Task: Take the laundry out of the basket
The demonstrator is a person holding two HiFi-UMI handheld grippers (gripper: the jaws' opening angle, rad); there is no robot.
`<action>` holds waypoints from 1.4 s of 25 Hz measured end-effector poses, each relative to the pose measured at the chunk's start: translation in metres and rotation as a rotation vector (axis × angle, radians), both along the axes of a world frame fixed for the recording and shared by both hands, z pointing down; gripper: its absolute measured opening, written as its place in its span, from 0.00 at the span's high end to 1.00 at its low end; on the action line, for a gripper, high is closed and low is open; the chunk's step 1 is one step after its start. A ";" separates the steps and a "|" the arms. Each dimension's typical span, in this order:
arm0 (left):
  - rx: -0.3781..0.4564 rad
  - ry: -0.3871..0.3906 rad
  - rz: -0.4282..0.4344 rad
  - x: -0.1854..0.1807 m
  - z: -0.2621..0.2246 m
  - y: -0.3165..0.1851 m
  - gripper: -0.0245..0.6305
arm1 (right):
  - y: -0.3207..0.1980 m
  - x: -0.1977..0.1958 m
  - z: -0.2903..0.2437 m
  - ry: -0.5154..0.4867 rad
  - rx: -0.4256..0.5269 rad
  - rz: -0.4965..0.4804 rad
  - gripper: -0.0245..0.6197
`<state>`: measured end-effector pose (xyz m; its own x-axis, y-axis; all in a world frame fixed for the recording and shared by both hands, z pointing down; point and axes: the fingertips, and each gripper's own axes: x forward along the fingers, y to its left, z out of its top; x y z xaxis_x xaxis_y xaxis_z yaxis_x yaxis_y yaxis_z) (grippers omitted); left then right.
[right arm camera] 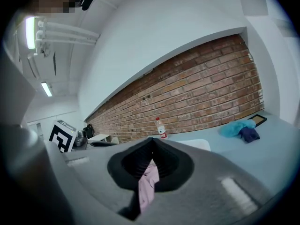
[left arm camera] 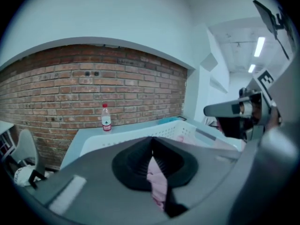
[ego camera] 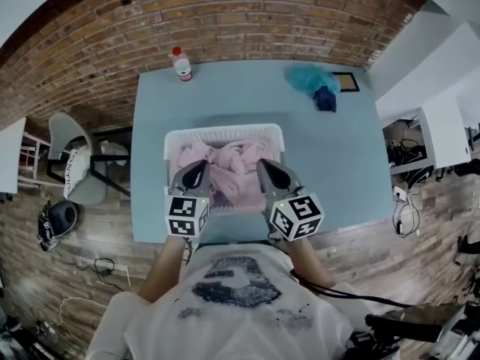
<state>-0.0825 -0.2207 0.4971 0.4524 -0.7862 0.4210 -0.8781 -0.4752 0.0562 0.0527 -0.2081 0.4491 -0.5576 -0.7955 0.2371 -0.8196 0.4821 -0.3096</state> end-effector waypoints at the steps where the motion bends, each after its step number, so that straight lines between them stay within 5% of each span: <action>1: -0.007 0.006 -0.017 0.001 0.002 -0.002 0.98 | -0.002 0.003 0.001 -0.001 -0.002 -0.011 0.97; 16: -0.137 0.017 -0.055 0.024 0.034 -0.024 0.94 | -0.033 0.026 0.008 -0.014 -0.006 -0.124 0.97; 25: -0.258 0.042 -0.049 0.031 0.061 -0.028 0.50 | -0.042 0.017 0.014 -0.025 -0.026 -0.162 0.97; 35: -0.395 0.059 0.032 0.045 0.088 -0.032 0.17 | -0.051 0.012 0.018 -0.033 -0.042 -0.162 0.97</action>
